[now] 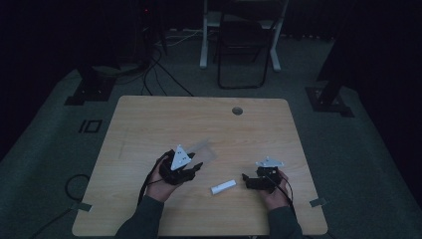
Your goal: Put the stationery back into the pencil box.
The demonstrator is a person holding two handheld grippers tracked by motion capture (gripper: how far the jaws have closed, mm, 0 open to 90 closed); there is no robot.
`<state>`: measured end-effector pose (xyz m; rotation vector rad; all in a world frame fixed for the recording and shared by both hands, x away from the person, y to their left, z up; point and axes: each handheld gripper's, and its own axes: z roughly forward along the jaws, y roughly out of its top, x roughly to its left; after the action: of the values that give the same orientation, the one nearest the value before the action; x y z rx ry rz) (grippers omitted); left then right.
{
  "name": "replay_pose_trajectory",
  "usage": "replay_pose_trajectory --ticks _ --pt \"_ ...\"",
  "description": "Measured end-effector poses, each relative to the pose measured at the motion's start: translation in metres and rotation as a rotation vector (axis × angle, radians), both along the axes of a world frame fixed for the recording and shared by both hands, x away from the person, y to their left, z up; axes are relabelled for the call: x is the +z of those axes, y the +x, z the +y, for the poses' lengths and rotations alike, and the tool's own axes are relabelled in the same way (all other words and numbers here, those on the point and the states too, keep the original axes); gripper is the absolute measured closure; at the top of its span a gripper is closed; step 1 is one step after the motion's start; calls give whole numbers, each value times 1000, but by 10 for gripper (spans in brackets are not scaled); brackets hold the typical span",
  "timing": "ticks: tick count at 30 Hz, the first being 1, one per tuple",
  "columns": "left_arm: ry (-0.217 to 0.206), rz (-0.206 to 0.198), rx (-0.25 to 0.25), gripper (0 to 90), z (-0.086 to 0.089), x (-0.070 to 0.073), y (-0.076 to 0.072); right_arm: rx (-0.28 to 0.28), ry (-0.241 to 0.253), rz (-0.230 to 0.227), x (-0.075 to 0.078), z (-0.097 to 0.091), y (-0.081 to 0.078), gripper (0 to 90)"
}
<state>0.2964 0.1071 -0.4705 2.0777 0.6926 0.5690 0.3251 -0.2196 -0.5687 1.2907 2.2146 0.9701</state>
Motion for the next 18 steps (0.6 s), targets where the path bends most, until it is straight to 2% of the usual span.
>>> replay_pose_trajectory --ticks 18 --pt "7 17 -41 549 -17 -6 -2 0 1 1 0 -2 1 133"
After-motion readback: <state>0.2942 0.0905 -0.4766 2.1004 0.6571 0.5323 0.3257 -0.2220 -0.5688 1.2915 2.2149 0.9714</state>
